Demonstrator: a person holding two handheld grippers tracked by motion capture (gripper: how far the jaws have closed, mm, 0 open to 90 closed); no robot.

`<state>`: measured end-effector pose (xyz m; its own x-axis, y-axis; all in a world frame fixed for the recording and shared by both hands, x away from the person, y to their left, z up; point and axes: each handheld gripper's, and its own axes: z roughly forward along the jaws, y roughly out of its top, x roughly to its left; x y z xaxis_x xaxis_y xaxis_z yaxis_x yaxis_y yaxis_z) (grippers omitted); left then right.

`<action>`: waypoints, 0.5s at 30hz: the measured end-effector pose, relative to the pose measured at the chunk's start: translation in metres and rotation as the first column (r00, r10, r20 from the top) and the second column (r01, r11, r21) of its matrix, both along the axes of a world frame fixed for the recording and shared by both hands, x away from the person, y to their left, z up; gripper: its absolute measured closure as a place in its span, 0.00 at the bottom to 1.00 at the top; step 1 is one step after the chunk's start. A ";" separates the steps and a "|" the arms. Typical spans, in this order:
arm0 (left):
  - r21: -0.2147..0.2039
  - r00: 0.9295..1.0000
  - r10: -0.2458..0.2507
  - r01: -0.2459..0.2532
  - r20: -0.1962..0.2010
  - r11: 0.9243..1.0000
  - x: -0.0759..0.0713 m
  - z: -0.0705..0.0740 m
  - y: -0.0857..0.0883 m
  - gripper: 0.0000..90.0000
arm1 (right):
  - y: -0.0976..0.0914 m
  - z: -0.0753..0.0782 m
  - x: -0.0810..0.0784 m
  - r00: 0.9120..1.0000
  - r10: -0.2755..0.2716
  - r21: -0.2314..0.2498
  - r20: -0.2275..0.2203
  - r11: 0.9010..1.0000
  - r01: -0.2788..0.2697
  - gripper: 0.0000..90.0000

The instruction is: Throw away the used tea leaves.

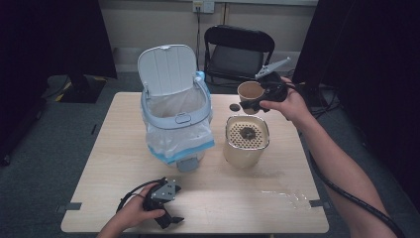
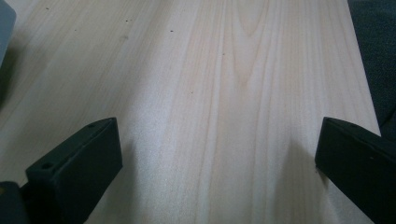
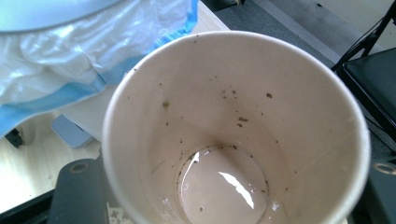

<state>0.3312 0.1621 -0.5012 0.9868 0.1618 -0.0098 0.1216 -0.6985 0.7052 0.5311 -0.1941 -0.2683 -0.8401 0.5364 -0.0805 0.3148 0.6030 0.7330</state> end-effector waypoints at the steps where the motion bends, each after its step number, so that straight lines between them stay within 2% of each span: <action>1: -0.003 1.000 0.000 0.000 0.000 1.000 0.000 0.000 0.000 0.00 | 0.001 0.001 0.000 1.000 0.004 0.002 -0.001 1.000 -0.004 0.30; 9: -0.011 1.000 -0.002 0.002 0.001 1.000 0.000 0.000 -0.001 0.00 | 0.012 0.013 0.002 1.000 0.023 0.034 -0.012 0.999 -0.023 0.30; 15: -0.011 1.000 -0.002 0.002 0.001 1.000 0.000 0.000 -0.001 0.00 | 0.021 0.022 0.002 0.999 0.041 0.029 -0.019 0.999 -0.041 0.30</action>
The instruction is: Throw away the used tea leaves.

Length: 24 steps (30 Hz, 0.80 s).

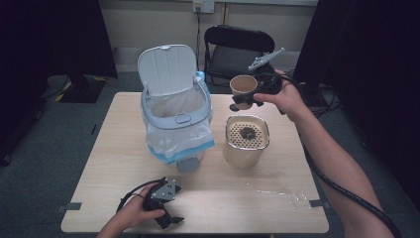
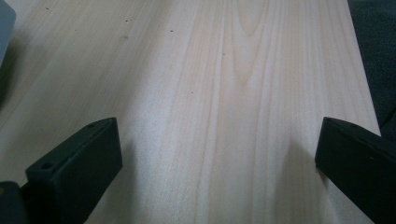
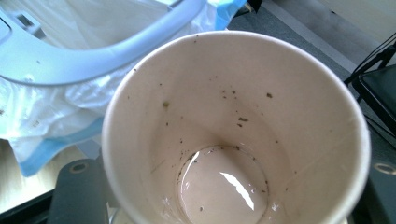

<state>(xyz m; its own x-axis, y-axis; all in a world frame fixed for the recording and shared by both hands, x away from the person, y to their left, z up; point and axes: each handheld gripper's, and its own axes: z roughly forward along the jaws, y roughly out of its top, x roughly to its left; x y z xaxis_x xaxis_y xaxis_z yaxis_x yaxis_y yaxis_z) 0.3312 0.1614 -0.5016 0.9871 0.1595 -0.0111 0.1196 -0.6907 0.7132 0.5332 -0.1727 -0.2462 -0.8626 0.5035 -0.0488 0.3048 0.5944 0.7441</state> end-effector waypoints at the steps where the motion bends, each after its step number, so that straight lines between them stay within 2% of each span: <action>1: 0.000 1.000 0.000 0.000 0.000 1.000 0.000 0.000 0.000 0.00 | 0.000 0.000 0.000 1.000 0.000 0.000 0.000 1.000 0.000 0.30; 24: 0.005 1.000 0.002 -0.002 0.002 1.000 0.000 0.000 0.000 0.00 | 0.032 0.030 0.002 0.999 0.053 0.004 -0.002 0.999 -0.053 0.30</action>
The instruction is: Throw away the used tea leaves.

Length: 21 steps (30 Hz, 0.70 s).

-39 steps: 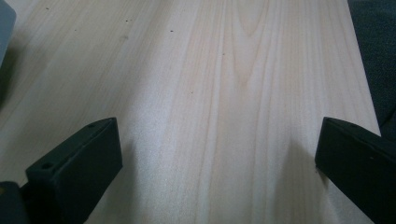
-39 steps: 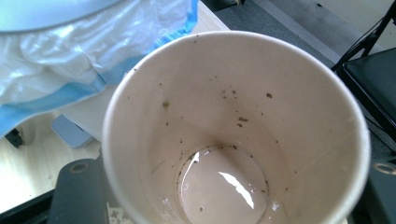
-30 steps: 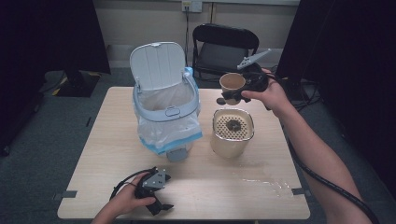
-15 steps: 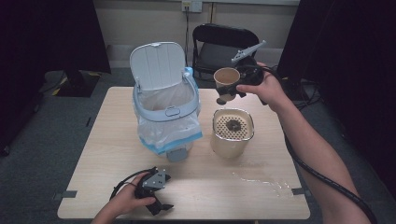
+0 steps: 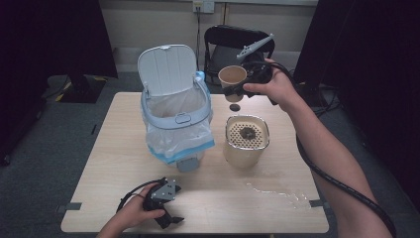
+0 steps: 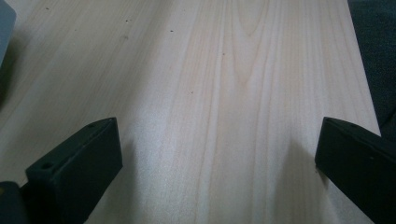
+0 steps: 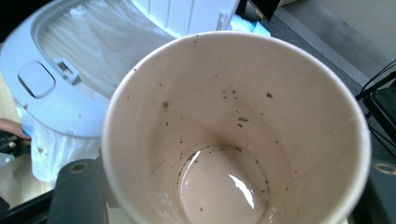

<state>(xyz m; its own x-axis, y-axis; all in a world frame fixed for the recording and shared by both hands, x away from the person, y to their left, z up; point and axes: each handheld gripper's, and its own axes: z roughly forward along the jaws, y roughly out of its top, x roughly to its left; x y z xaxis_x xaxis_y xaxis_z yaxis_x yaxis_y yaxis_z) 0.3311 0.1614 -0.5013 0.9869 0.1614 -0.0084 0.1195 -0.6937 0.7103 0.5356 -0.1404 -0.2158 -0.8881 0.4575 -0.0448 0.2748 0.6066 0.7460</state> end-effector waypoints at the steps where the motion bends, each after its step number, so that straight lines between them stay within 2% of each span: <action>1: 0.000 1.000 -0.001 0.001 0.000 1.000 0.000 0.000 0.000 0.00 | 0.001 0.002 0.000 1.000 0.001 -0.001 -0.001 1.000 -0.001 0.30; 15: -0.001 1.000 -0.001 0.001 -0.006 1.000 0.000 0.000 0.000 0.00 | 0.019 0.020 0.002 1.000 0.018 0.015 0.008 1.000 -0.018 0.30; 21: 0.000 1.000 0.000 0.000 -0.005 1.000 0.000 0.000 0.000 0.00 | 0.033 0.027 0.003 1.000 0.026 0.027 0.018 0.999 -0.026 0.30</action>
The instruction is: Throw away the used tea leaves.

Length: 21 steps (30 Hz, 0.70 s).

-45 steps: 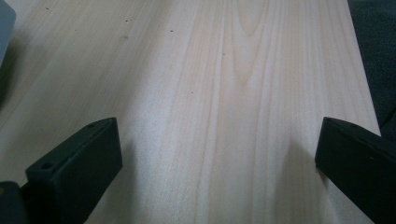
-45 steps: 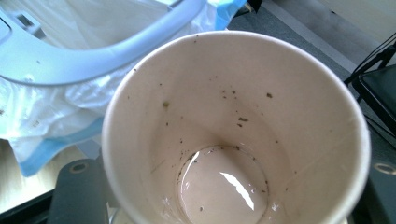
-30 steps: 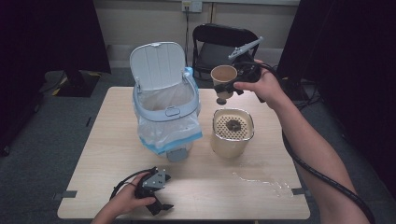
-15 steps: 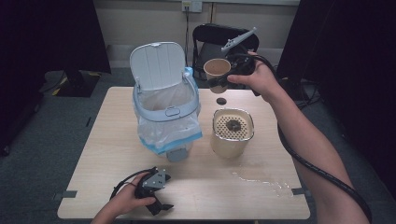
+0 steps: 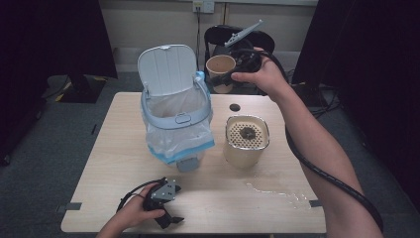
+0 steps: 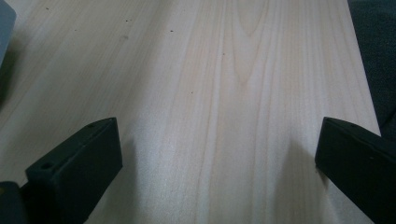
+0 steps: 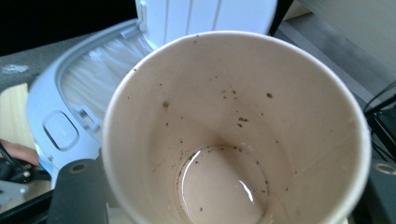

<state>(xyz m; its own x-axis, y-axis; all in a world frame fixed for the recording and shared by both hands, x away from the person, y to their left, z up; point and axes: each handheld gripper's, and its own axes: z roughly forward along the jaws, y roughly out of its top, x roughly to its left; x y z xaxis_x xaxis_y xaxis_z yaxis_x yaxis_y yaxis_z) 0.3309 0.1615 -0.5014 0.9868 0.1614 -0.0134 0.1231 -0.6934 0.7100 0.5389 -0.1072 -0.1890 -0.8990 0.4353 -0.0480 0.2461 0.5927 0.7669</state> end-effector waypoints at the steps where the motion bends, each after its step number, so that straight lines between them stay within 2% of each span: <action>1: 0.000 1.000 0.000 0.000 0.000 1.000 0.000 0.000 0.000 0.00 | 0.004 0.002 0.000 1.000 0.006 0.002 0.002 1.000 -0.006 0.30; 6: 0.000 1.000 0.000 0.000 0.000 1.000 0.000 0.000 0.000 0.00 | 0.014 0.003 -0.002 1.000 0.025 -0.007 0.007 1.000 -0.025 0.30; 12: 0.000 1.000 0.000 0.000 0.000 1.000 0.000 0.000 0.000 0.00 | 0.025 0.005 -0.003 0.999 0.047 0.016 0.004 0.999 -0.047 0.30; 21: 0.000 1.000 0.000 0.000 0.000 1.000 0.000 0.000 0.000 0.00 | 0.045 0.005 -0.007 0.997 0.082 0.008 0.007 0.997 -0.082 0.30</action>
